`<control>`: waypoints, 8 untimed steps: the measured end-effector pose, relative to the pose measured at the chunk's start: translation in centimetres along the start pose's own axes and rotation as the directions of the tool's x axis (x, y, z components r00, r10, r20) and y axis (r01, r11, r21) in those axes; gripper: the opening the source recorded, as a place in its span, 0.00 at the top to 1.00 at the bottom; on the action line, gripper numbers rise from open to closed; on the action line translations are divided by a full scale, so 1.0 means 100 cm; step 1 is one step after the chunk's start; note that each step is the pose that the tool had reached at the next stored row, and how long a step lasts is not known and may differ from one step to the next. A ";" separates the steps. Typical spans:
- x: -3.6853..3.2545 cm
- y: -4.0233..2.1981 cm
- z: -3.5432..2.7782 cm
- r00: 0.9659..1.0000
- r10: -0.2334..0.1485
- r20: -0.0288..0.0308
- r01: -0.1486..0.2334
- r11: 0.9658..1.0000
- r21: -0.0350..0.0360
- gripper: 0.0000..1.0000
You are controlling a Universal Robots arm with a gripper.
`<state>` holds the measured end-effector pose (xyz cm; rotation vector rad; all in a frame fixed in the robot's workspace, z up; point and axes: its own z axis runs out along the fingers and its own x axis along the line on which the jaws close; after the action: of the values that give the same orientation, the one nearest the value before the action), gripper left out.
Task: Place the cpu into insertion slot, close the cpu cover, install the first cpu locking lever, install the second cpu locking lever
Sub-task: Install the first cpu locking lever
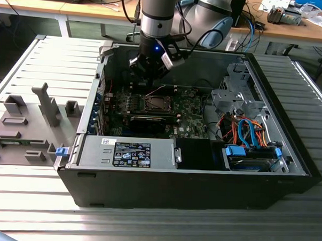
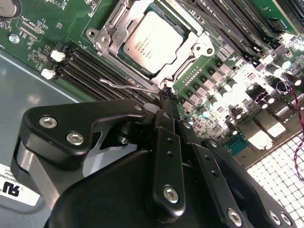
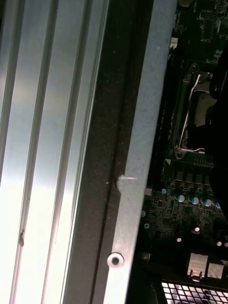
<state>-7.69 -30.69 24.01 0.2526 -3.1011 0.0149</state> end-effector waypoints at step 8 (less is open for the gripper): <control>-0.0001 0.0000 0.0025 1.000 0.000 0.000 0.000 1.000 0.000 0.89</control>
<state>-7.69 -30.69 23.76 0.2527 -3.1012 0.0148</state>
